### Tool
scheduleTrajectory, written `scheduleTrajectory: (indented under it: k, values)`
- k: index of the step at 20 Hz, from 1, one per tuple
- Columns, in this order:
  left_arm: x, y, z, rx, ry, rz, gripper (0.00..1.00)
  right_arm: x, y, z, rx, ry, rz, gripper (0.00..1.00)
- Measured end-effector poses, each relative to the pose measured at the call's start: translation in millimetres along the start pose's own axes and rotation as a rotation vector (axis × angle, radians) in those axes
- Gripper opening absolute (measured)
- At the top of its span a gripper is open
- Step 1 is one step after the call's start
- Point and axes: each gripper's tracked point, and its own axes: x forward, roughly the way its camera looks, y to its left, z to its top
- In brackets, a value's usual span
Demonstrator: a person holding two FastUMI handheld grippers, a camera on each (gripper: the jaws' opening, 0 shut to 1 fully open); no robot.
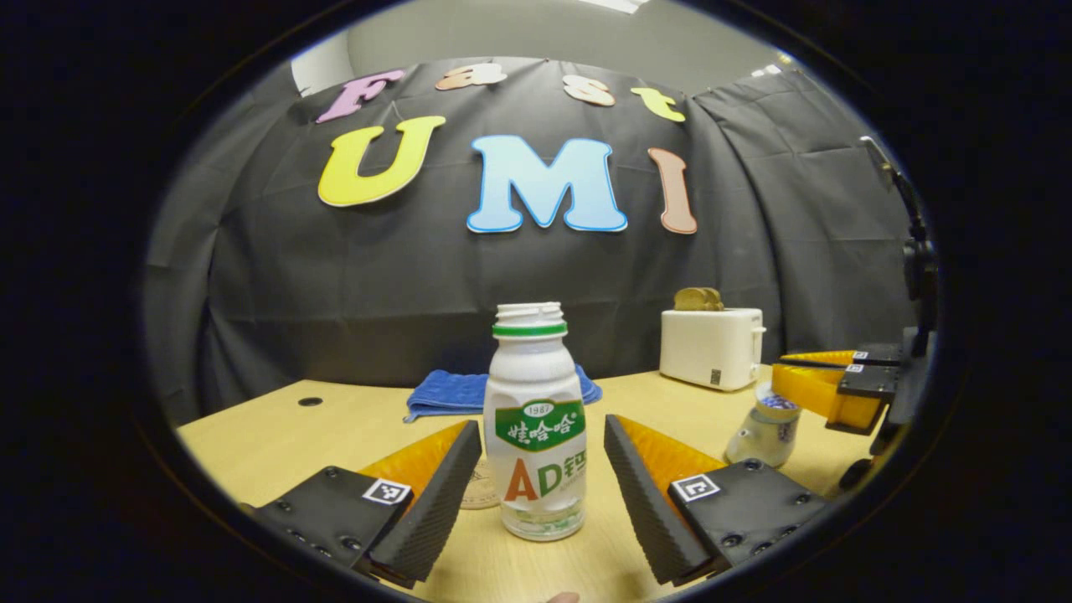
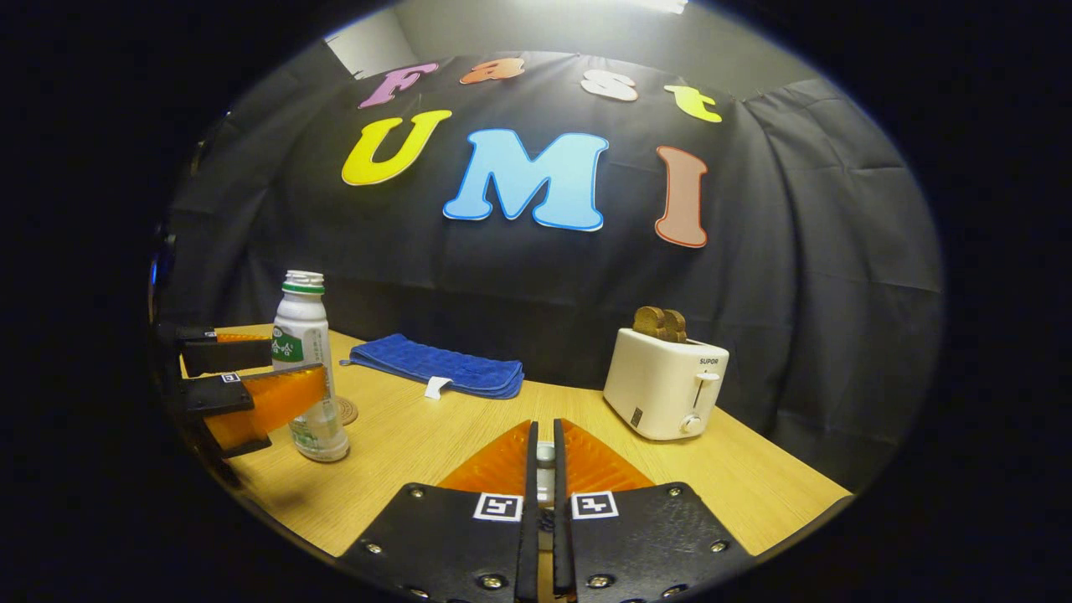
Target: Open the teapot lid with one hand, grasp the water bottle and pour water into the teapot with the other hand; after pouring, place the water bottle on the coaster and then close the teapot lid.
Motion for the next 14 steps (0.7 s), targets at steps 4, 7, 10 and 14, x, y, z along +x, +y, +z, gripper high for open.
scheduleTrajectory:
  k: [4, 7, 10, 14]
  values:
    - [21.6, 3.6, -8.7, -0.012, 0.033, 0.013, 1.00, -3.0, 3.3, 1.2, 0.012, -0.003, 0.018, 0.07]
    - [30.4, 5.8, -8.3, -0.012, 0.036, 0.025, 0.89, -3.8, 4.3, -2.5, 0.027, 0.006, 0.026, 0.07]
    - [29.9, 4.7, -9.7, 0.011, 0.046, 0.036, 0.82, -9.2, 5.7, 1.2, 0.020, -0.003, 0.036, 0.07]
    - [25.2, -1.7, -7.6, 0.032, 0.054, 0.026, 0.80, -29.3, 5.6, 10.4, 0.044, -0.026, 0.051, 0.07]
